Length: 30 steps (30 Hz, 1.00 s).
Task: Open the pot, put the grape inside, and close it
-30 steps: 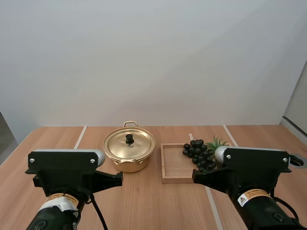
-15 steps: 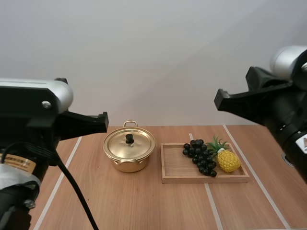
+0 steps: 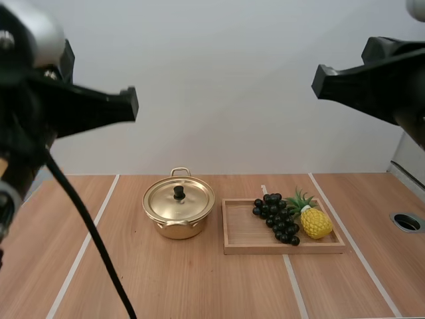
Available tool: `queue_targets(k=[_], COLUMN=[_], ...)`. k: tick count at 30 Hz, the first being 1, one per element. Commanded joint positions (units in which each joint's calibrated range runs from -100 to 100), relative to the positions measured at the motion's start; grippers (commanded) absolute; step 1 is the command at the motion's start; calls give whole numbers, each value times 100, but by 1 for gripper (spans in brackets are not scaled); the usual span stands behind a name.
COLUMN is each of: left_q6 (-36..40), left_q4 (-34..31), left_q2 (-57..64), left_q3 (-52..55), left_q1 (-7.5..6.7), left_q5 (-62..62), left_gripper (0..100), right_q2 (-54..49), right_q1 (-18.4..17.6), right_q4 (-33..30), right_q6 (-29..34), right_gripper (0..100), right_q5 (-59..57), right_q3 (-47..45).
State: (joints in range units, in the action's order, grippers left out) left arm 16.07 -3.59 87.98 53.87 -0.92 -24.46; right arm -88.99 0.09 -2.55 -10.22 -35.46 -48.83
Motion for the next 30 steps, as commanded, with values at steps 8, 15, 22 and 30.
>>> queue_targets(k=[8, 15, 22, 30], left_q6=[212, 212, 212, 212], left_q4=[-48, -48, -159, -306], left_q2=[-2358, -3331, -3782, -3769], left_q3=[-2137, -2579, -2579, -2579], left_q1=[16, 16, 16, 16], left_q5=[-1392, -1272, -1334, -1537], left_gripper=[0, 0, 1, 65], right_q2=[1900, 2654, 2815, 2815], right_q1=[-1, -1, -1, -1], right_q4=[-167, -167, -167, -167], right_q6=[-21, -21, 240, 481], right_gripper=[0, 0, 0, 80], right_q5=[-369, -236, -93, -58], right_q3=[1025, 1382, 1380, 1380])
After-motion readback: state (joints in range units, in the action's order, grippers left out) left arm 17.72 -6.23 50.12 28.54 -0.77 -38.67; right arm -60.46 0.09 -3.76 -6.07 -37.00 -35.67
